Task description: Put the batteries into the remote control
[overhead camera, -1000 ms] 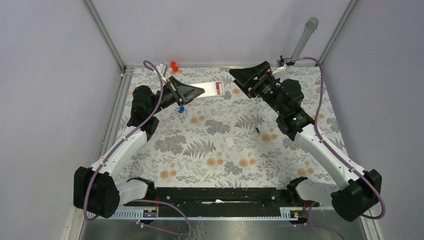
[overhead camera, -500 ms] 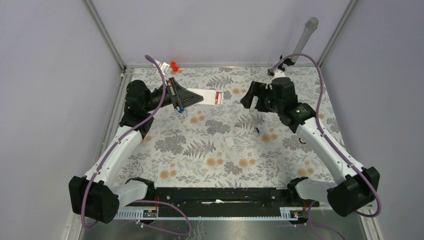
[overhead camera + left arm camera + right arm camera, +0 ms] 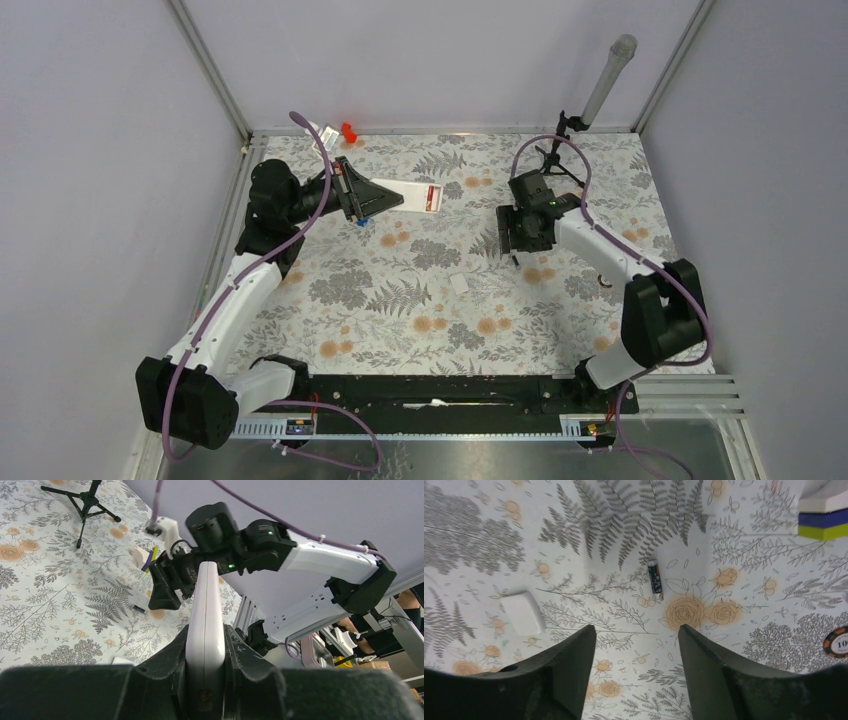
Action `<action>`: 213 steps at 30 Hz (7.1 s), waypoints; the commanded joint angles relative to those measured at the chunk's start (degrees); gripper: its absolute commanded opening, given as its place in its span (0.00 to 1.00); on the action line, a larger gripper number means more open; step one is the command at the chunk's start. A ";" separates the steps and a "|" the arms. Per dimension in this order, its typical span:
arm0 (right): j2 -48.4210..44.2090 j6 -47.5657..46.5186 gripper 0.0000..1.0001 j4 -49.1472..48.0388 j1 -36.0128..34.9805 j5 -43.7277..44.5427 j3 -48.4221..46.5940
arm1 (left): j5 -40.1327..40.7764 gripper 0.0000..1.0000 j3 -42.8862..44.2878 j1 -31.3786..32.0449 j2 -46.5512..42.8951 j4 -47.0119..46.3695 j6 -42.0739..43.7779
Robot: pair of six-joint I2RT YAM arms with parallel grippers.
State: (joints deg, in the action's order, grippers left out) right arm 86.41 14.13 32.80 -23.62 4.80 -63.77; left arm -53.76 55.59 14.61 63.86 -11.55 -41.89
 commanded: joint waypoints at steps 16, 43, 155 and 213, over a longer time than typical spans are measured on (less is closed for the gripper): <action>18.44 -0.16 0.64 1.83 0.39 2.98 -5.03 | 1.55 0.00 4.31 -0.37 -0.72 2.69 2.25; 19.17 0.44 0.29 -1.14 0.98 3.89 -3.19 | 2.30 0.00 4.83 -0.37 -1.24 3.85 1.72; -12.43 9.74 1.00 -12.62 -6.53 -30.87 -9.00 | 3.14 0.00 -15.73 4.03 12.97 -18.86 -43.56; -1.60 -15.24 0.79 -2.03 -9.43 -63.69 -11.16 | -18.96 0.00 -3.03 3.41 14.37 7.47 -16.37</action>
State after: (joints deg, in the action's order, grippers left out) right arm 85.67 -0.23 31.03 -32.69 -56.01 -72.27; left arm -70.85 49.60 18.26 78.83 -5.67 -61.60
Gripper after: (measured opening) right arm 0.685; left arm 0.218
